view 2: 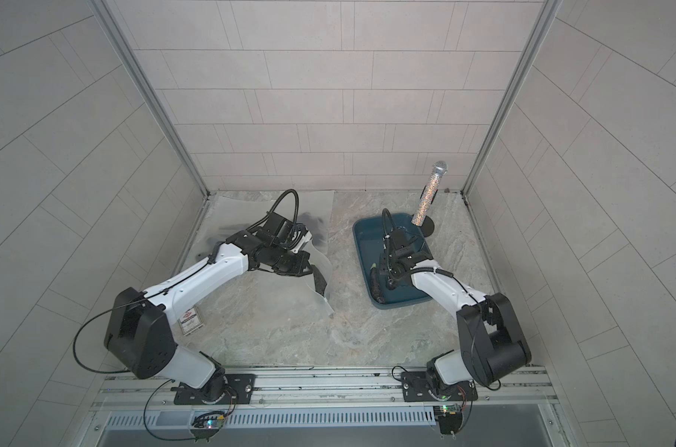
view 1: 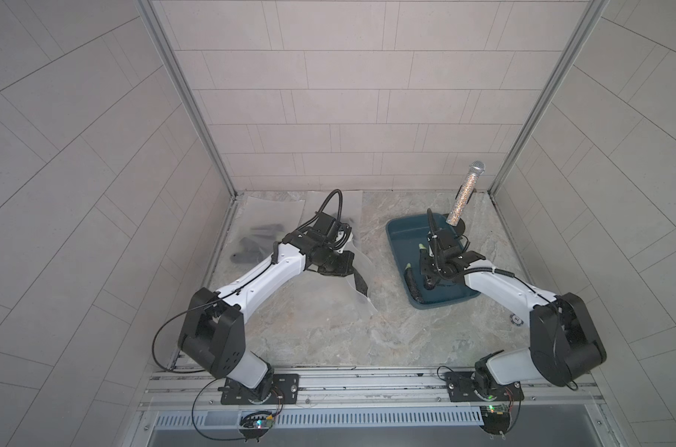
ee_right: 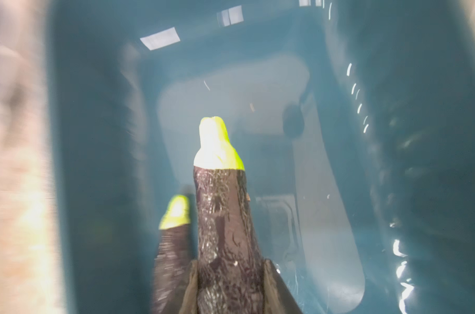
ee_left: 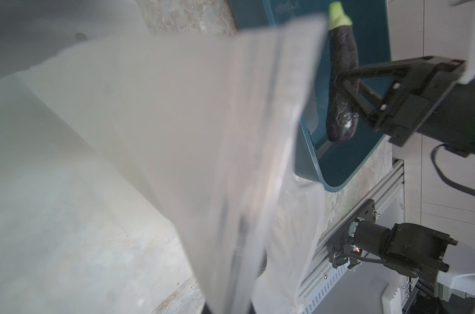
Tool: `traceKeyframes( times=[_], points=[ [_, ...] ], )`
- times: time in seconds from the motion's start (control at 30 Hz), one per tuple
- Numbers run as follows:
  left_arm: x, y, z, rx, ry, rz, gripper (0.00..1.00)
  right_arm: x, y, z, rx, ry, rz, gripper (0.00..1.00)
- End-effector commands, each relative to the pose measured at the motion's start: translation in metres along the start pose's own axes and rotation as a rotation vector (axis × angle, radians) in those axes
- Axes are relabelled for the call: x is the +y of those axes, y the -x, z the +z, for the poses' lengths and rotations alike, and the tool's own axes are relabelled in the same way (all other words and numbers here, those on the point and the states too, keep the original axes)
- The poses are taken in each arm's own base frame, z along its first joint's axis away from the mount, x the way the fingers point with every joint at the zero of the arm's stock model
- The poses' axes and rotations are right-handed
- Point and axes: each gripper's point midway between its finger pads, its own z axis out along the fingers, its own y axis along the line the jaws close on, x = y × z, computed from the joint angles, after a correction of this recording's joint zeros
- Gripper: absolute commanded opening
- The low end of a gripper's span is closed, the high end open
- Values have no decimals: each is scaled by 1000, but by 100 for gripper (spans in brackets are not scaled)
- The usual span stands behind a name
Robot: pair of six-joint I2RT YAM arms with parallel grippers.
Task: Place the eggplant in a zip-top bag and seal the zipper
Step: Pick up the eggplant from the basket, then place the eggplant in the zipper food storage bag.
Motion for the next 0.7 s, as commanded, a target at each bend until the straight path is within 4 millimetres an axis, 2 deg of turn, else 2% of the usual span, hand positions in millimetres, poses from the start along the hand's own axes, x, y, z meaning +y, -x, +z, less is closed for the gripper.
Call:
traceKeyframes(
  times=[0.0,0.13,0.2,0.33,0.5,0.67],
  points=[
    [-2,2,-1,0,5,13,2,25,26,-36,-125,72,-27,28],
    [-2,3,1,3,3,10,2,76,57,-93,-334,301,1,29],
    [-1,3,1,2,6,10,2,99,65,-120,-424,383,-14,29],
    [-1,3,2,2,9,8,2,138,72,-157,-507,522,-28,29],
    [-1,2,2,0,8,6,2,172,70,-173,-555,673,7,28],
    [-2,2,0,-5,5,7,2,197,58,-165,-530,740,12,27]
  ],
)
